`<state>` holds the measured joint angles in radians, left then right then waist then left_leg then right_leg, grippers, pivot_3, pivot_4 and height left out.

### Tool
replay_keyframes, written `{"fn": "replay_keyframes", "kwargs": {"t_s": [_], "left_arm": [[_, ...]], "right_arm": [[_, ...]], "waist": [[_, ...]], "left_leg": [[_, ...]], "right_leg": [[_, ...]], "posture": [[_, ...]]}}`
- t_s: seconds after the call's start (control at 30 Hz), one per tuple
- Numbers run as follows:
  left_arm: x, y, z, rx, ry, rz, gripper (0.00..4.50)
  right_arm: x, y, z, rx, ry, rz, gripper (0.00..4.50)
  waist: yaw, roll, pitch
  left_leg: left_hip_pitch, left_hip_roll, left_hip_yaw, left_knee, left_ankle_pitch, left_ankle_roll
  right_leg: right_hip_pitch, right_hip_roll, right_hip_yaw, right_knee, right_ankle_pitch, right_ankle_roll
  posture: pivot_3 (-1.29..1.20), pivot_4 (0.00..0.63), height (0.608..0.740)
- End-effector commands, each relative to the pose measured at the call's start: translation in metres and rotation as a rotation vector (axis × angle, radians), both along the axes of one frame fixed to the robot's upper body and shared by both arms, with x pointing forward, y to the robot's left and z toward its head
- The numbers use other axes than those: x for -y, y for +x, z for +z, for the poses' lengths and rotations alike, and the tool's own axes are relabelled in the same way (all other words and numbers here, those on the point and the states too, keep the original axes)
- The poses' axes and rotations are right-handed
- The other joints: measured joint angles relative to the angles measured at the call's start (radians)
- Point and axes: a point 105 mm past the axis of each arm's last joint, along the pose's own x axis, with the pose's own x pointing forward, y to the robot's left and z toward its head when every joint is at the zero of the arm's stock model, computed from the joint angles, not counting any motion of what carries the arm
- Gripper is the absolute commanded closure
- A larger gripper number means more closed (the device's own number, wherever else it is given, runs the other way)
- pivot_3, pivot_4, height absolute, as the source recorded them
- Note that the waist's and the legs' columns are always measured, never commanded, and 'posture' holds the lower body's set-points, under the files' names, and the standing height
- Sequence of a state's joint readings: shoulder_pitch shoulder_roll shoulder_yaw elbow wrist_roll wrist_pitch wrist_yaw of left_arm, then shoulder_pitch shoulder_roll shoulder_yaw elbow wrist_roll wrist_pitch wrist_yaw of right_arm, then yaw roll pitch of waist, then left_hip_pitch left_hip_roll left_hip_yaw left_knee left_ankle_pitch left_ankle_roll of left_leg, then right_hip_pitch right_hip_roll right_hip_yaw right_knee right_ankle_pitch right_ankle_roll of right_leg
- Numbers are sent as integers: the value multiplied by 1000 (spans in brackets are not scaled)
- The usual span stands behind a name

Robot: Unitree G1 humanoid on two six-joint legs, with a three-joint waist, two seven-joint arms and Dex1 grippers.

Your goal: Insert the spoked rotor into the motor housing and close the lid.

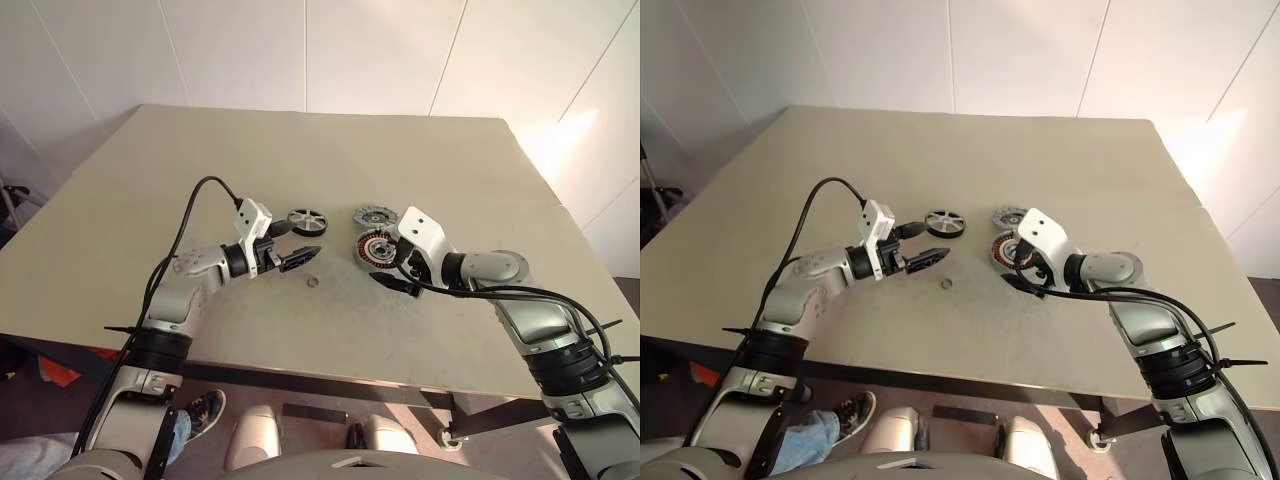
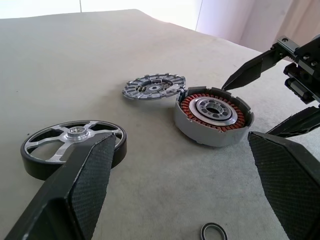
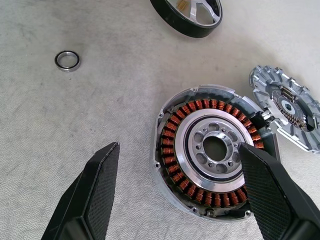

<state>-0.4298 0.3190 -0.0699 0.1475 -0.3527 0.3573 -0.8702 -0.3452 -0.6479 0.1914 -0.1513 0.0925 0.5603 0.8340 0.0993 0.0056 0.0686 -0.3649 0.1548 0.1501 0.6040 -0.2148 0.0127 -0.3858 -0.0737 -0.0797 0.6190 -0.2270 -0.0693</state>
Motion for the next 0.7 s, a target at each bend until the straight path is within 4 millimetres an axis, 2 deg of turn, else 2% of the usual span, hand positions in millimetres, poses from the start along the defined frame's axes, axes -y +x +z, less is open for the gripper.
{"fn": "replay_keyframes", "kwargs": {"t_s": [0.03, 0.43, 0.7], "left_arm": [[0, 3, 11, 43, -20, 5, 29], [0, 4, 10, 37, -19, 11, 29], [-1, 5, 11, 42, -17, 25, 29]], "right_arm": [[-5, 3, 14, 62, -8, 27, 223], [-10, 6, 12, 64, -5, 28, 223], [-14, 20, -7, 17, -42, 19, 223]], "waist": [[0, 0, 0], [-1, 0, 0], [-1, 0, 0]], "left_leg": [[0, 0, 0, 0, 0, 0], [0, 0, 0, 0, 0, 0], [0, 0, 0, 1, 0, 0]], "right_leg": [[0, 0, 0, 0, 0, 0], [0, 0, 0, 0, 0, 0], [0, 0, 0, 1, 0, 0]], "posture": [[0, 0, 740], [0, 0, 740], [0, 0, 740]]}}
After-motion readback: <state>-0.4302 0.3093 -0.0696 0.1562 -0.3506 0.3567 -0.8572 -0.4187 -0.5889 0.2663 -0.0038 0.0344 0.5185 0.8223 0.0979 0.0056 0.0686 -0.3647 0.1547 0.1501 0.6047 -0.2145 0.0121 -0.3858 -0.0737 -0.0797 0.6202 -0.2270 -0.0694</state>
